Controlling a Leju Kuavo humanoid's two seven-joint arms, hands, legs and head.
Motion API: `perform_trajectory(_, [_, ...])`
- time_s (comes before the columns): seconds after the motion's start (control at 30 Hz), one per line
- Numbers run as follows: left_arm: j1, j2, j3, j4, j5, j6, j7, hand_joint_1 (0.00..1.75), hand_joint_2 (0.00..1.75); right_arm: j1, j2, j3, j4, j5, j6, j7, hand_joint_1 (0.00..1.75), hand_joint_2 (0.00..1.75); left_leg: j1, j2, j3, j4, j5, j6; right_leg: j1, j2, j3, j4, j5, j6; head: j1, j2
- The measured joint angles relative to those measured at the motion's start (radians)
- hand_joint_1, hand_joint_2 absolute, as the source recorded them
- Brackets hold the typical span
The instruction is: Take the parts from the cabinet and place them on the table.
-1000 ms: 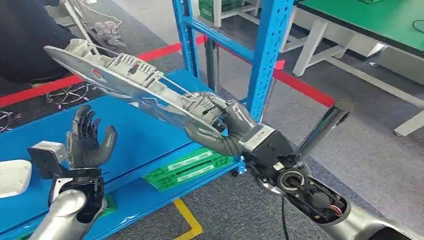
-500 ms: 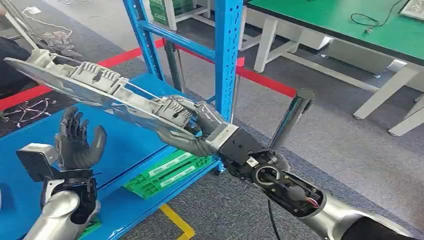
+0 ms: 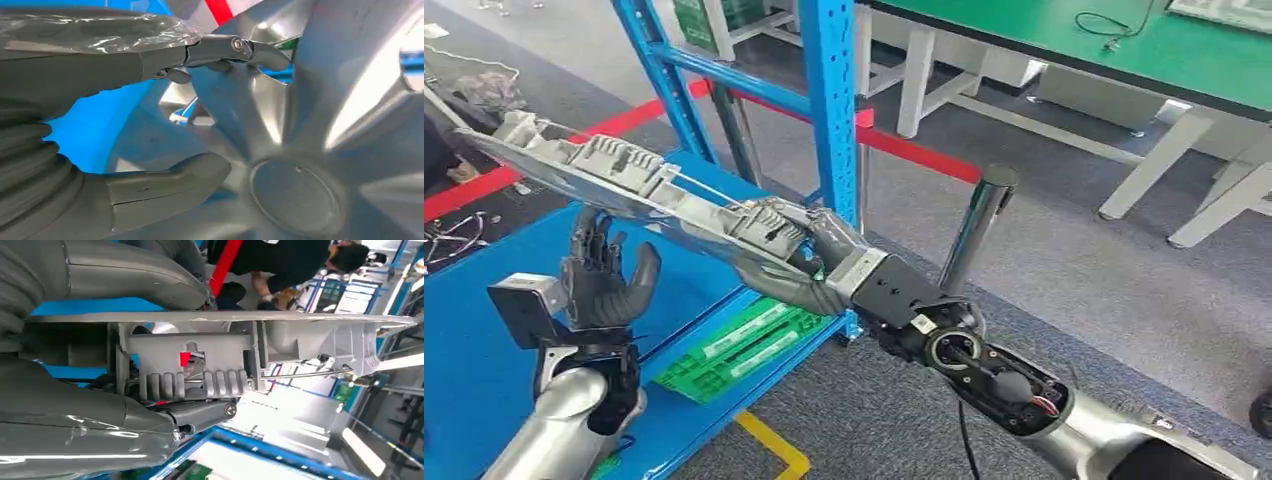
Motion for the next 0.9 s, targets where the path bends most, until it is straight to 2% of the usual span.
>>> perform_trajectory(0.03, [-0.001, 0.001, 0.000, 0.000, 0.003, 0.003, 0.000, 0.00, 1.75, -0.001, 0.004, 0.002, 0.005, -0.002, 0.000, -0.003, 1.75, 1.75, -0.001, -0.010, -0.004, 0.009, -0.013, -0.010, -0.011, 0.008, 0.009, -0.011, 0.007, -0.005, 0.003, 0.000])
perform_trajectory(0.07, [-0.003, 0.001, 0.000, 0.001, 0.005, 0.005, -0.002, 0.00, 1.75, -0.007, 0.007, 0.005, 0.009, -0.003, 0.000, -0.007, 1.75, 1.75, 0.004, -0.056, -0.016, 0.043, -0.037, -0.019, -0.012, 0.018, 0.008, -0.014, 0.011, -0.007, -0.003, 0.000])
perform_trajectory(0.1, [-0.007, 0.003, 0.000, 0.002, 0.008, 0.010, -0.004, 0.00, 1.75, -0.013, 0.012, 0.008, 0.016, -0.007, 0.002, -0.010, 1.75, 1.75, 0.007, -0.084, -0.049, 0.116, -0.078, -0.023, -0.014, 0.026, 0.005, -0.014, 0.015, -0.012, -0.010, 0.000])
perform_trajectory(0.13, [-0.008, 0.006, 0.000, 0.003, 0.011, 0.014, -0.006, 0.00, 1.75, -0.016, 0.018, 0.011, 0.024, -0.009, 0.006, -0.015, 1.75, 1.75, 0.012, -0.095, -0.093, 0.207, -0.120, -0.027, -0.015, 0.036, 0.002, -0.014, 0.016, -0.014, -0.020, 0.000])
perform_trajectory(0.17, [-0.007, 0.009, 0.000, 0.005, 0.014, 0.018, -0.006, 0.00, 1.75, -0.016, 0.019, 0.013, 0.031, -0.013, 0.007, -0.019, 1.75, 1.75, 0.015, -0.098, -0.131, 0.284, -0.147, -0.031, -0.015, 0.047, 0.001, -0.014, 0.017, -0.015, -0.026, 0.000])
perform_trajectory(0.2, [-0.005, 0.011, 0.000, 0.007, 0.018, 0.020, -0.006, 0.00, 1.75, -0.016, 0.020, 0.016, 0.042, -0.018, 0.010, -0.023, 1.75, 1.75, 0.019, -0.098, -0.155, 0.330, -0.155, -0.034, -0.015, 0.058, 0.001, -0.013, 0.017, -0.014, -0.030, 0.000])
perform_trajectory(0.23, [-0.004, 0.013, 0.000, 0.010, 0.019, 0.021, -0.006, 0.00, 1.75, -0.016, 0.023, 0.020, 0.050, -0.021, 0.011, -0.024, 1.75, 1.75, 0.022, -0.099, -0.157, 0.327, -0.140, -0.035, -0.015, 0.071, 0.001, -0.013, 0.018, -0.013, -0.035, 0.000])
perform_trajectory(0.27, [-0.004, 0.015, 0.000, 0.012, 0.021, 0.021, -0.006, 0.00, 1.75, -0.017, 0.024, 0.022, 0.056, -0.023, 0.011, -0.025, 1.75, 1.75, 0.025, -0.099, -0.135, 0.277, -0.103, -0.036, -0.017, 0.083, 0.001, -0.013, 0.019, -0.011, -0.039, 0.000])
perform_trajectory(0.3, [-0.005, 0.016, 0.000, 0.013, 0.022, 0.022, -0.006, 0.00, 1.75, -0.018, 0.027, 0.023, 0.061, -0.023, 0.011, -0.026, 1.75, 1.75, 0.028, -0.102, -0.093, 0.187, -0.054, -0.036, -0.018, 0.097, 0.001, -0.011, 0.020, -0.009, -0.041, 0.000])
perform_trajectory(0.33, [-0.007, 0.017, 0.000, 0.013, 0.022, 0.023, -0.006, 0.00, 1.75, -0.020, 0.031, 0.024, 0.064, -0.023, 0.013, -0.029, 1.75, 1.75, 0.033, -0.119, -0.042, 0.084, -0.007, -0.037, -0.021, 0.107, 0.002, -0.010, 0.020, -0.005, -0.044, 0.000])
perform_trajectory(0.37, [-0.011, 0.018, 0.000, 0.014, 0.022, 0.024, -0.008, 0.00, 1.75, -0.023, 0.034, 0.025, 0.068, -0.023, 0.014, -0.031, 1.75, 1.75, 0.041, -0.166, -0.012, 0.013, 0.004, -0.039, -0.020, 0.115, -0.003, -0.008, 0.019, 0.000, -0.048, 0.000])
perform_trajectory(0.4, [-0.014, 0.018, 0.000, 0.015, 0.022, 0.024, -0.009, 0.00, 1.75, -0.026, 0.037, 0.027, 0.072, -0.023, 0.014, -0.032, 1.75, 1.75, 0.038, -0.164, -0.009, 0.002, 0.003, -0.037, -0.017, 0.127, -0.008, -0.004, 0.019, 0.007, -0.050, 0.000])
perform_trajectory(0.5, [-0.016, 0.019, 0.000, 0.019, 0.024, 0.024, -0.011, 0.00, 1.75, -0.029, 0.041, 0.030, 0.084, -0.023, 0.014, -0.033, 1.75, 1.75, 0.029, -0.140, -0.008, 0.004, 0.005, -0.023, -0.026, 0.150, -0.014, -0.011, 0.026, 0.028, -0.046, 0.000])
perform_trajectory(0.53, [-0.018, 0.018, 0.000, 0.019, 0.024, 0.024, -0.011, 0.00, 1.75, -0.030, 0.041, 0.031, 0.087, -0.023, 0.015, -0.034, 1.75, 1.75, 0.040, -0.125, -0.004, -0.008, 0.011, -0.012, -0.026, 0.145, -0.019, -0.005, 0.019, 0.033, -0.045, 0.000])
perform_trajectory(0.57, [-0.020, 0.016, 0.000, 0.020, 0.025, 0.024, -0.011, 0.00, 1.75, -0.032, 0.041, 0.032, 0.088, -0.023, 0.015, -0.035, 1.75, 1.75, 0.036, -0.118, -0.002, -0.010, 0.011, -0.006, -0.020, 0.099, -0.036, 0.021, -0.001, 0.035, -0.042, 0.000])
perform_trajectory(0.6, [-0.021, 0.016, 0.000, 0.021, 0.025, 0.024, -0.013, 0.00, 1.75, -0.035, 0.041, 0.034, 0.090, -0.023, 0.015, -0.036, 1.75, 1.75, 0.035, -0.112, -0.002, -0.010, 0.011, 0.003, -0.022, 0.068, -0.062, 0.085, -0.039, 0.037, -0.028, 0.000])
perform_trajectory(0.63, [-0.020, 0.016, 0.000, 0.021, 0.025, 0.024, -0.014, 0.00, 1.75, -0.036, 0.042, 0.036, 0.092, -0.023, 0.015, -0.036, 1.75, 1.75, 0.032, -0.103, -0.002, -0.010, 0.010, 0.004, -0.022, 0.052, -0.101, 0.176, -0.081, 0.039, -0.021, 0.000])
perform_trajectory(0.67, [-0.019, 0.016, 0.000, 0.022, 0.025, 0.024, -0.014, 0.00, 1.75, -0.035, 0.042, 0.037, 0.094, -0.023, 0.015, -0.036, 1.75, 1.75, 0.030, -0.092, -0.002, -0.010, 0.009, 0.005, -0.023, 0.046, -0.139, 0.263, -0.115, 0.042, -0.019, 0.000])
perform_trajectory(0.7, [-0.017, 0.016, 0.000, 0.024, 0.025, 0.024, -0.014, 0.00, 1.75, -0.034, 0.042, 0.037, 0.098, -0.023, 0.015, -0.036, 1.75, 1.75, 0.029, -0.082, -0.002, -0.009, 0.009, 0.006, -0.023, 0.044, -0.169, 0.329, -0.136, 0.043, -0.014, 0.000])
perform_trajectory(0.73, [-0.016, 0.016, 0.000, 0.026, 0.025, 0.024, -0.014, 0.00, 1.75, -0.034, 0.042, 0.038, 0.101, -0.023, 0.015, -0.036, 1.75, 1.75, 0.028, -0.073, -0.002, -0.009, 0.008, 0.006, -0.023, 0.043, -0.174, 0.340, -0.129, 0.043, -0.010, 0.000])
perform_trajectory(0.77, [-0.016, 0.016, 0.000, 0.028, 0.025, 0.024, -0.014, 0.00, 1.75, -0.034, 0.042, 0.038, 0.104, -0.023, 0.015, -0.036, 1.75, 1.75, 0.027, -0.063, -0.002, -0.008, 0.007, 0.006, -0.023, 0.042, -0.153, 0.297, -0.099, 0.041, -0.006, 0.000])
perform_trajectory(0.8, [-0.017, 0.016, 0.000, 0.030, 0.025, 0.024, -0.014, 0.00, 1.75, -0.034, 0.042, 0.038, 0.104, -0.023, 0.015, -0.036, 1.75, 1.75, 0.027, -0.055, 0.000, -0.008, 0.006, 0.004, -0.023, 0.038, -0.112, 0.219, -0.058, 0.038, -0.001, 0.000])
perform_trajectory(0.83, [-0.017, 0.016, 0.000, 0.030, 0.025, 0.024, -0.014, 0.00, 1.75, -0.035, 0.042, 0.039, 0.104, -0.023, 0.015, -0.037, 1.75, 1.75, 0.026, -0.047, 0.003, -0.007, 0.003, 0.002, -0.021, 0.024, -0.061, 0.120, -0.014, 0.033, 0.003, 0.000])
perform_trajectory(0.87, [-0.018, 0.016, 0.000, 0.030, 0.026, 0.024, -0.018, 0.00, 1.75, -0.036, 0.042, 0.039, 0.105, -0.023, 0.015, -0.040, 1.75, 1.75, 0.024, -0.041, 0.007, -0.007, 0.000, -0.002, -0.015, -0.022, -0.014, 0.026, 0.011, 0.026, 0.010, 0.000])
perform_trajectory(0.9, [-0.018, 0.016, 0.000, 0.030, 0.026, 0.024, -0.021, 0.00, 1.75, -0.040, 0.043, 0.040, 0.107, -0.023, 0.015, -0.042, 1.75, 1.75, 0.015, -0.035, 0.004, -0.003, -0.002, -0.006, 0.001, -0.039, 0.005, 0.002, 0.000, 0.024, 0.013, 0.000])
